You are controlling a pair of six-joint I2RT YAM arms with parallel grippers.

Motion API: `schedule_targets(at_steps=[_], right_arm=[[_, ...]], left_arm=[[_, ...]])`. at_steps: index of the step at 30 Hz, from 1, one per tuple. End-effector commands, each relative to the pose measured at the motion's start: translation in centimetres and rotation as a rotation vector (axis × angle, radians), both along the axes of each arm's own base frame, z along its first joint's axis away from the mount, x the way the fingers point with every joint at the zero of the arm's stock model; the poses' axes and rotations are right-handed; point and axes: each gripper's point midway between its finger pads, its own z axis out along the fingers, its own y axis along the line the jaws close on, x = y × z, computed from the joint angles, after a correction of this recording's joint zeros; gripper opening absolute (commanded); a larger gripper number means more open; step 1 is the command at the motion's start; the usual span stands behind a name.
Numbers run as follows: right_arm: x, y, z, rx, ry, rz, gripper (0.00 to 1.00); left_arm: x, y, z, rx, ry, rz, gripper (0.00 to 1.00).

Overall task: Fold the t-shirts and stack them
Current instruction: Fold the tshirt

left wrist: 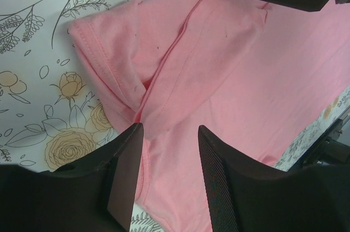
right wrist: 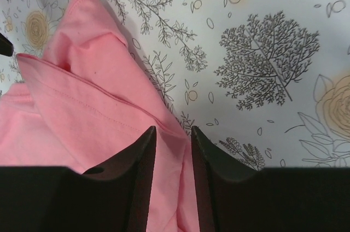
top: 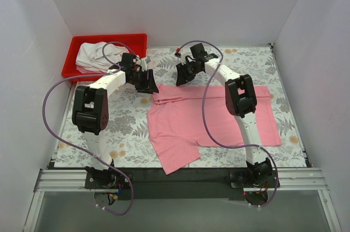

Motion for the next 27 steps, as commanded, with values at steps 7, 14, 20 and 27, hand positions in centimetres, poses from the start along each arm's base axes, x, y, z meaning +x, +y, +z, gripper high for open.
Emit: schedule_targets(at_steps=[7,14,20,27], right_arm=[[-1.4,0.6,-2.1,0.000,0.056,0.020,0.37],[-1.4,0.8,0.1,0.033,0.032,0.032,0.32],[-1.6,1.1,2.3,0.063,0.009,0.046,0.32],[-1.7,1.0,2.7,0.063,0.004,0.048,0.28]], left_arm=[[0.3,-0.1,1.5,-0.020,-0.040,-0.011,0.44],[-0.2,0.0,1.3,-0.016,-0.036,-0.014,0.44],[-0.5,0.5,0.8,0.012,-0.034,-0.011,0.44],[0.5,0.8,-0.2,0.042,-0.033,0.018,0.44]])
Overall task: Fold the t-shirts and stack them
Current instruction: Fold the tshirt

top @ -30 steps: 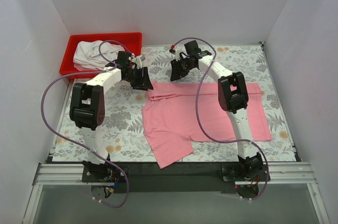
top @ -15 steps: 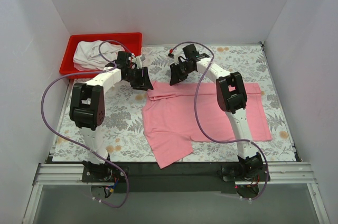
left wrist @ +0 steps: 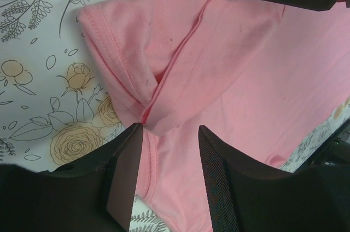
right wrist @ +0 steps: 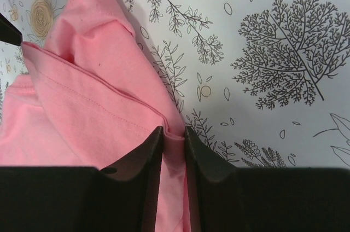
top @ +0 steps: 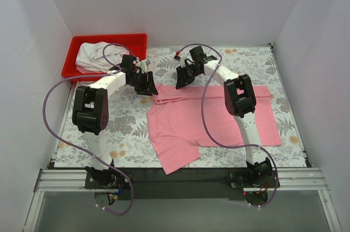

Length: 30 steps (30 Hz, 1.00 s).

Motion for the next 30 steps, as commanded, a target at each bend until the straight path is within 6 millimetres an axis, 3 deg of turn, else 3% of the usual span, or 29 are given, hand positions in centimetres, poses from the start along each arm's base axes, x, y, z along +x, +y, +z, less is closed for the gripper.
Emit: schedule_targets(at_steps=[1,9,14,18,27,30], right_arm=[[-0.3,0.6,4.1,0.051,-0.053,0.020,0.28],[-0.3,0.7,5.0,0.063,-0.067,0.025,0.28],[-0.3,0.6,5.6,0.067,-0.077,0.025,0.29],[-0.1,0.7,5.7,0.065,-0.084,0.020,0.34],[0.0,0.7,5.3,0.060,-0.075,0.021,0.06],[-0.1,0.7,5.6,0.063,-0.079,0.022,0.01]], left_arm=[[1.2,0.4,0.7,0.020,-0.050,0.018,0.44],[1.5,0.3,0.0,0.022,-0.031,0.012,0.42],[1.6,0.1,0.1,0.014,-0.030,0.007,0.28],[1.6,0.0,0.2,0.009,-0.031,0.003,0.26],[1.4,-0.4,0.6,-0.020,-0.032,-0.016,0.17],[1.4,-0.5,0.7,-0.026,-0.031,-0.020,0.12]])
